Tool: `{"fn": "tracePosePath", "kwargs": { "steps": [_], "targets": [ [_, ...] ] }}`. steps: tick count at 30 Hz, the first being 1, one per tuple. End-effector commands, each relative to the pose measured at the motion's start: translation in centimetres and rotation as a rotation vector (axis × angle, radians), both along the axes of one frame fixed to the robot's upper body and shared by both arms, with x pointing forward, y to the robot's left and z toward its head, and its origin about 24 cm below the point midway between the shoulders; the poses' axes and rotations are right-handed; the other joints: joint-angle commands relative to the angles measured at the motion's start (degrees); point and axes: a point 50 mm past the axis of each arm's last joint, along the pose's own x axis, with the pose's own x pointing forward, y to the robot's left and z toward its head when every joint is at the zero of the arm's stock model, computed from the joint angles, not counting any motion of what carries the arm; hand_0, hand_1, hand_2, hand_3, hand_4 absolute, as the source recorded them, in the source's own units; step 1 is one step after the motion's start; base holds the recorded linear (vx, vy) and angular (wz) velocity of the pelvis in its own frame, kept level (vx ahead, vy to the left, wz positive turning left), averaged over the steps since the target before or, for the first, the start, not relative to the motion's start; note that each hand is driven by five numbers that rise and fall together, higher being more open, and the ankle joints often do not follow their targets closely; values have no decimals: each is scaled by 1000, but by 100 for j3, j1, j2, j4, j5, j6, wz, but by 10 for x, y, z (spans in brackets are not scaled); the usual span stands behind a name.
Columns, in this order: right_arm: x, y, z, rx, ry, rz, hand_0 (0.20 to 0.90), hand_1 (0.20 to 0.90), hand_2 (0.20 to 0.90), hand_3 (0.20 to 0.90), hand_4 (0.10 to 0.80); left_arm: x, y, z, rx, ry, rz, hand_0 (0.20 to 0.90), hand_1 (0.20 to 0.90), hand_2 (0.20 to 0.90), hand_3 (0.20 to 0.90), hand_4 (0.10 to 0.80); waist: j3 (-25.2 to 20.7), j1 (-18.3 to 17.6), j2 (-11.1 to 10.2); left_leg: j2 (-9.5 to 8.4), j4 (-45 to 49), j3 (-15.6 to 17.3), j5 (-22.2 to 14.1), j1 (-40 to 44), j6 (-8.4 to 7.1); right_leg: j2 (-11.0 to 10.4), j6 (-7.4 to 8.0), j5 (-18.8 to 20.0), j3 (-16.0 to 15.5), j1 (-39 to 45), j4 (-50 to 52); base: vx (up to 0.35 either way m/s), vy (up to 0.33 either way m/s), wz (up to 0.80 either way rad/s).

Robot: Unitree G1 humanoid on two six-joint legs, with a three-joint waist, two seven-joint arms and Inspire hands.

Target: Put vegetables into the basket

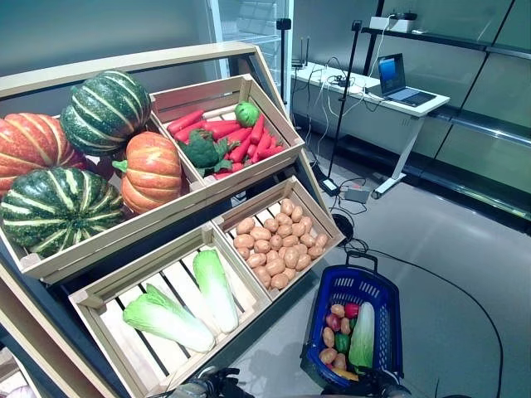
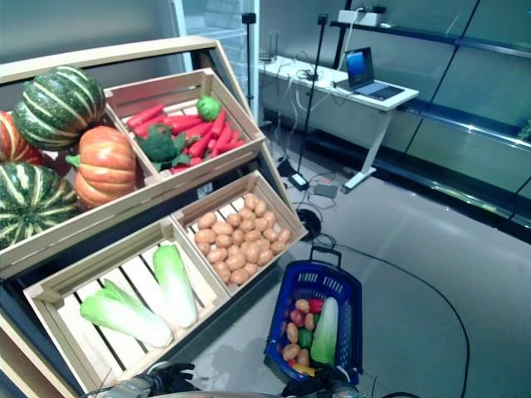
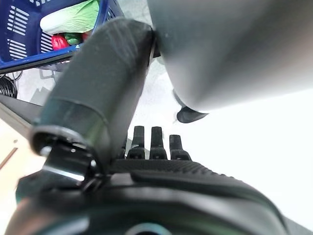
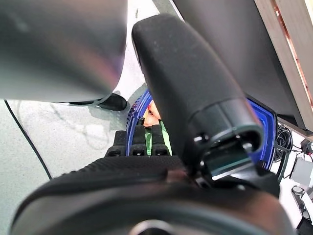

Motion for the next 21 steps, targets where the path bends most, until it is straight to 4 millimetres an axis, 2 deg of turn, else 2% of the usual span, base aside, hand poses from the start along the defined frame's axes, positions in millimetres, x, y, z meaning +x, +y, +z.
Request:
{"fn": "tracePosePath", "kwargs": {
  "steps": [1,11,21],
  "targets": [
    [34,-3,10,-50,-85,62,900,900,900,900,800,35,-13,8,0,-97,-90,900,900,900,900,800,397,-52,222,-48,158,-151,-580,80,-95,-151,310,-669,89,572,189,0,0,0],
    [35,-1,10,-47,-92,87,900,900,900,900,800,29,-10,5,49,-59,-81,900,900,900,900,800,388,-54,218,-52,147,-134,-579,74,-86,-139,311,-671,84,567,173,0,0,0],
    [27,2,7,-22,-60,91,900,900,900,900,800,21,-9,2,76,-28,-50,900,900,900,900,800,336,-65,204,-26,54,-135,-524,20,-123,-113,317,-622,60,536,87,0,0,0]
  ]
}}
